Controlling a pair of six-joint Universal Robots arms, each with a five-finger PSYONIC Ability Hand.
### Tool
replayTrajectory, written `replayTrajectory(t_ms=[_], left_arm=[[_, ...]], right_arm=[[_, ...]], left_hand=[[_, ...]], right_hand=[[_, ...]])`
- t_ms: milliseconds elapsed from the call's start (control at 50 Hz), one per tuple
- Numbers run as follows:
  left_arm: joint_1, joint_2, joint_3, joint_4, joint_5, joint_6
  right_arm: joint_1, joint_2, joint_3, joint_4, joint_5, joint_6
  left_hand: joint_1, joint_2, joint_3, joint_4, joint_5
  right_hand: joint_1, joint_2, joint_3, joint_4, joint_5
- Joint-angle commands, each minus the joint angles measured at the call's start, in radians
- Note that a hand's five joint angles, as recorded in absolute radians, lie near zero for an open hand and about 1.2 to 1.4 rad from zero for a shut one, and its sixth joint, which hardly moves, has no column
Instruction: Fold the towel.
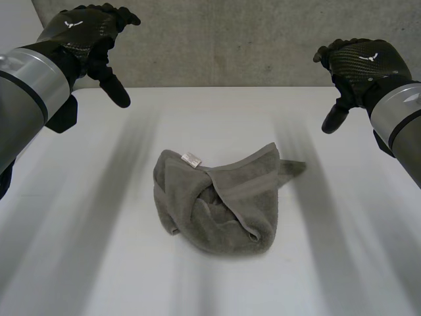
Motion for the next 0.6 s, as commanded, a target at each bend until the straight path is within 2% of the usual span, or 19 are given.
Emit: replayTrajectory(t_ms=[20,160,200,220,240,260,300,320,360,380,420,440,460,540,600], left_arm=[[0.002,-0.005,0.002,-0.001,-0.002,-0.001],[0.000,-0.009,-0.019,0.009,0.007,0.006],[-0.001,-0.023,-0.024,0.009,0.007,0.012],[-0.001,-0.023,-0.024,0.009,0.007,0.013],[-0.001,-0.046,-0.027,0.009,0.009,0.023],[-0.003,-0.075,-0.025,0.007,0.017,0.043],[-0.006,-0.106,-0.027,0.005,0.033,0.071],[-0.013,-0.138,-0.030,0.005,0.053,0.110],[-0.026,-0.170,-0.031,0.002,0.075,0.155],[-0.036,-0.202,-0.035,-0.001,0.095,0.199],[-0.036,-0.203,-0.035,-0.001,0.095,0.200],[-0.044,-0.237,-0.047,0.001,0.112,0.247],[-0.053,-0.276,-0.064,0.002,0.124,0.302],[-0.076,-0.356,-0.085,0.004,0.127,0.384],[-0.085,-0.379,-0.087,0.004,0.127,0.399]], right_arm=[[-0.010,-0.002,-0.002,-0.002,-0.001,0.005],[0.001,-0.002,0.003,-0.012,-0.054,-0.001],[-0.004,0.004,0.007,0.004,-0.130,-0.053],[-0.004,0.005,0.008,0.005,-0.130,-0.053],[0.004,0.017,0.018,0.015,-0.185,-0.108],[0.004,0.017,0.018,0.015,-0.186,-0.108],[0.005,0.050,0.059,0.047,-0.300,-0.262],[0.005,0.051,0.060,0.048,-0.301,-0.263],[0.015,0.072,0.108,0.064,-0.366,-0.419],[0.015,0.072,0.109,0.064,-0.367,-0.420],[0.039,0.096,0.179,0.066,-0.425,-0.586],[0.039,0.097,0.179,0.066,-0.425,-0.587],[0.048,0.116,0.208,0.061,-0.440,-0.660],[0.077,0.188,0.248,0.051,-0.448,-0.780],[0.102,0.248,0.247,0.037,-0.448,-0.786]], left_hand=[[0.017,0.017,0.016,0.016,0.015],[0.031,0.031,0.031,0.031,0.030],[0.034,0.034,0.034,0.034,0.032],[0.034,0.034,0.034,0.034,0.033],[0.034,0.034,0.034,0.034,0.033],[0.037,0.037,0.037,0.037,0.035],[0.040,0.040,0.040,0.040,0.038],[0.049,0.049,0.049,0.049,0.047],[0.055,0.055,0.054,0.055,0.053],[0.055,0.055,0.055,0.055,0.053],[0.055,0.055,0.055,0.055,0.053],[0.055,0.055,0.055,0.055,0.053],[0.055,0.055,0.055,0.055,0.053],[0.099,0.099,0.098,0.098,0.097],[0.161,0.161,0.160,0.160,0.159]], right_hand=[[-0.054,-0.072,-0.076,-0.089,-0.060],[-0.054,-0.072,-0.076,-0.089,-0.060],[-0.054,-0.072,-0.076,-0.089,-0.060],[-0.054,-0.072,-0.076,-0.089,-0.060],[-0.054,-0.072,-0.076,-0.089,-0.060],[-0.054,-0.072,-0.076,-0.089,-0.060],[-0.054,-0.072,-0.076,-0.089,-0.060],[-0.054,-0.072,-0.076,-0.089,-0.060],[-0.054,-0.072,-0.076,-0.089,-0.060],[-0.054,-0.072,-0.076,-0.089,-0.060],[-0.054,-0.072,-0.076,-0.089,-0.060],[-0.054,-0.072,-0.076,-0.089,-0.060],[-0.054,-0.072,-0.076,-0.089,-0.060],[-0.054,-0.072,-0.076,-0.089,-0.060],[-0.054,-0.072,-0.076,-0.089,-0.060]])
